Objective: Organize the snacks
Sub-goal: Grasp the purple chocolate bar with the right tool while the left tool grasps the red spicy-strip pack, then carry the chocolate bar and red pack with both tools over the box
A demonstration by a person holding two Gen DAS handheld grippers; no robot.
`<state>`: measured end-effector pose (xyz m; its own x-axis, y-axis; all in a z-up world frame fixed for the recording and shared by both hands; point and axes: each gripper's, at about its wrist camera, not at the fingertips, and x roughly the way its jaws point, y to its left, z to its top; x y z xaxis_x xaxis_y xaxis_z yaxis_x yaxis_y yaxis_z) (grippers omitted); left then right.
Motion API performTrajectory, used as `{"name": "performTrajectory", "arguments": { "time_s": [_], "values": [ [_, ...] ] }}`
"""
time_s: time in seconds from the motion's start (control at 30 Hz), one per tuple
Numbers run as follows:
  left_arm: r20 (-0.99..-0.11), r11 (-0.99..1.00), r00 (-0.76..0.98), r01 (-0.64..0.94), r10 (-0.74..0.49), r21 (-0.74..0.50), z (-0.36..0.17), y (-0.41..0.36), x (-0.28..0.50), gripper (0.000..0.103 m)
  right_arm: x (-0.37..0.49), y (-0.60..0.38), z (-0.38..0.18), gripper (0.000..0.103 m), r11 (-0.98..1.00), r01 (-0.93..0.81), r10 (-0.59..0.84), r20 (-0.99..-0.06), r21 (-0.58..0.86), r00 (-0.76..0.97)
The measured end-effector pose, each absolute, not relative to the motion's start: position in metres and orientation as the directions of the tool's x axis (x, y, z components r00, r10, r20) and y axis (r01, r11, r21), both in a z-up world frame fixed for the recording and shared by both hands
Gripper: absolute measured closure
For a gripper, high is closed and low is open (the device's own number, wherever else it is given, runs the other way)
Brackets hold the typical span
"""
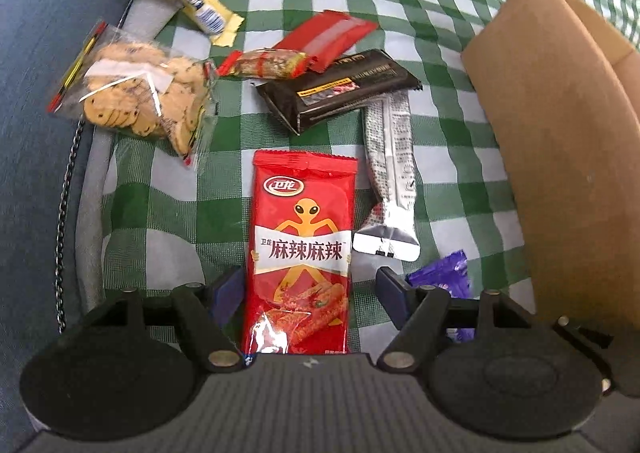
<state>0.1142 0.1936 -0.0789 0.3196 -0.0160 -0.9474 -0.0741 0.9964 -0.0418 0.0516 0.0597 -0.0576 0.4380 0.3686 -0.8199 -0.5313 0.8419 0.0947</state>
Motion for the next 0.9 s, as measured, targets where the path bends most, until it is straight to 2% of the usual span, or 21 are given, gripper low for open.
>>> {"name": "performTrajectory", "arguments": {
  "time_s": [0.07, 0.17, 0.7, 0.9],
  "values": [
    [-0.946, 0.999, 0.323, -0.053, 0.022, 0.005, -0.08, 0.189, 0.114, 0.041, 0.054, 0.057, -0.057, 0.086, 0.844, -0.525, 0.375, -0.818, 0.107, 0.437],
    [-0.939, 0.999, 0.34, -0.035, 0.046, 0.036, -0.078, 0.188, 0.112, 0.052, 0.055, 0.051, -0.054, 0.087, 0.851, -0.511, 0.381, -0.812, 0.121, 0.442],
    [-0.871, 0.989, 0.487, -0.09, -0.061, -0.119, -0.03, 0.209, 0.072, 0.055, 0.033, 0.038, -0.019, 0.088, 0.836, -0.514, 0.477, -0.718, 0.192, 0.507],
    [-0.816, 0.974, 0.571, -0.121, -0.088, -0.19, -0.008, 0.216, 0.058, 0.055, 0.025, 0.023, 0.026, 0.088, 0.816, -0.535, 0.537, -0.632, 0.22, 0.559]
  ]
}}
